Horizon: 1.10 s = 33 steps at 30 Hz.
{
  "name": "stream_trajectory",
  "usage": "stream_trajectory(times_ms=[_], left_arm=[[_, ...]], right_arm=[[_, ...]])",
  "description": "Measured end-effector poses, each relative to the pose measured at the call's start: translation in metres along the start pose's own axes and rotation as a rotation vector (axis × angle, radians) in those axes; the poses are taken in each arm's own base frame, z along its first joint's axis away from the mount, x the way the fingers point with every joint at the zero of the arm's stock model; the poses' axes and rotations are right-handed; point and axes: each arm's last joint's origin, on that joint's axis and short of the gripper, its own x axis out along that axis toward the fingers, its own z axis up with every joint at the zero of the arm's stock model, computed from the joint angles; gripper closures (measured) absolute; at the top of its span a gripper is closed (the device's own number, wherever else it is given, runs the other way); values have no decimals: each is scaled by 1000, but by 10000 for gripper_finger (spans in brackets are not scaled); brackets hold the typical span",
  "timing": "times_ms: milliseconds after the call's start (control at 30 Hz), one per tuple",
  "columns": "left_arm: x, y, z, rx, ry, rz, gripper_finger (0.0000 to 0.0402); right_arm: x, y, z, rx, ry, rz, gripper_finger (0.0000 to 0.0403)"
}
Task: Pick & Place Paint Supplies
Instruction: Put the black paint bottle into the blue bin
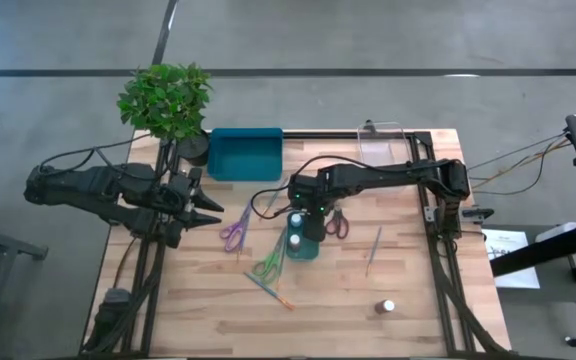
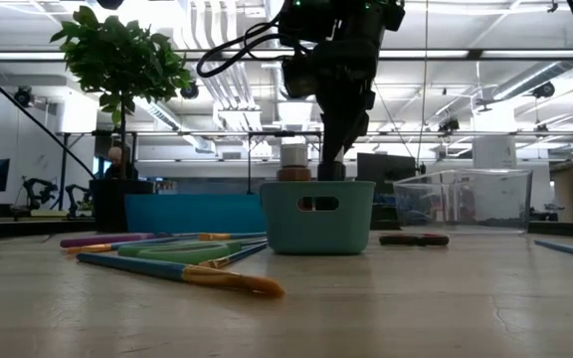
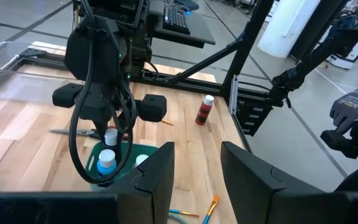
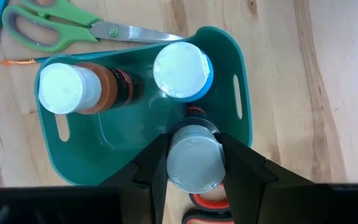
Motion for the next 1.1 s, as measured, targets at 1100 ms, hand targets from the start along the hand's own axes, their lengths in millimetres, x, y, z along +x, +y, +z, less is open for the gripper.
stream_trajectory(times_ms=[1100], left_arm=[[0,0,-1,-11,8,3,260]], right_arm=[[21,3,12,-48,38,15,293]])
